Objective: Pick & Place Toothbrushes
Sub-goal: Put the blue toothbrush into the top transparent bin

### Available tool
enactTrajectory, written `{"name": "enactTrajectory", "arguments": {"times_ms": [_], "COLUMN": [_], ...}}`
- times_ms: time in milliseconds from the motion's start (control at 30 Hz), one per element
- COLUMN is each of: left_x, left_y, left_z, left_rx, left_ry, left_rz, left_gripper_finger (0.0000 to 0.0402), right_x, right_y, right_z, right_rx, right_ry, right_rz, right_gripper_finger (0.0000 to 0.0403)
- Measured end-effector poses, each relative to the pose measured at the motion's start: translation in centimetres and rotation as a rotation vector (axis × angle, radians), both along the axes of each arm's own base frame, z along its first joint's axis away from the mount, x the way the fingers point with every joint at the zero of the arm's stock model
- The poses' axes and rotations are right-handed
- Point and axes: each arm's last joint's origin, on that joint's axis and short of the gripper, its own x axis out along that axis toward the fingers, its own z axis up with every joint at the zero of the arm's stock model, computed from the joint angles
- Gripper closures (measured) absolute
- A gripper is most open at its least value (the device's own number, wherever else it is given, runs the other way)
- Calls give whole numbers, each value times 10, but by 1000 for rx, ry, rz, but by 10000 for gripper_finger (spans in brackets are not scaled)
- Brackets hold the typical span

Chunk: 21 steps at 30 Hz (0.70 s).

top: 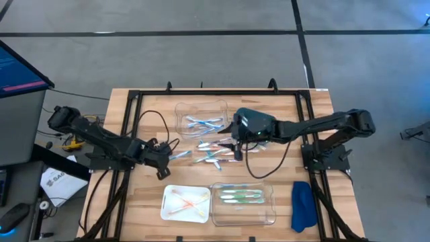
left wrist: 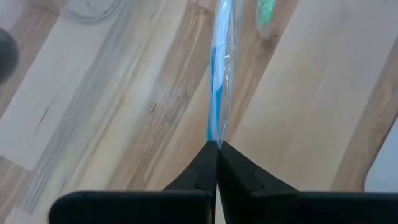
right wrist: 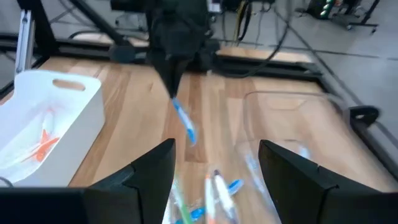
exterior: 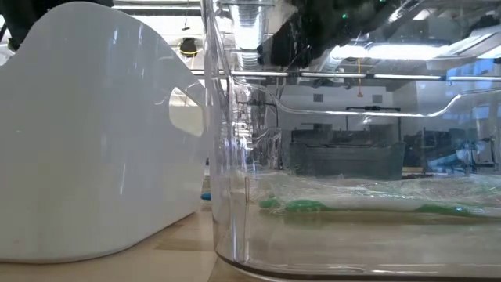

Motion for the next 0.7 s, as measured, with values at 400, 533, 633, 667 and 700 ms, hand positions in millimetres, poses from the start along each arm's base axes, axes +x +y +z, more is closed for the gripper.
{"name": "enactTrajectory", "arguments": {"times_ms": [400, 533, 633, 667, 700], "left_x": [16, 22, 25, 26, 26], "left_y": [-5, -5, -6, -6, -6], "left_z": [8, 12, 14, 15, 15], "left_rx": [11, 9, 11, 9, 7], "left_ry": [-155, -219, -249, -261, -272], "left_rz": [-137, -147, -159, -158, -158], "left_gripper_finger": [401, 401, 401, 401, 401], "right_x": [44, 57, 65, 68, 70], "right_y": [17, 28, 35, 37, 39], "right_z": [-6, -10, -11, -10, -9], "right_rx": [-7, -28, -38, -44, -49], "right_ry": [145, 216, 250, 250, 260], "right_rz": [51, 114, 134, 141, 148], "right_gripper_finger": [178, 178, 178, 178, 178]}}
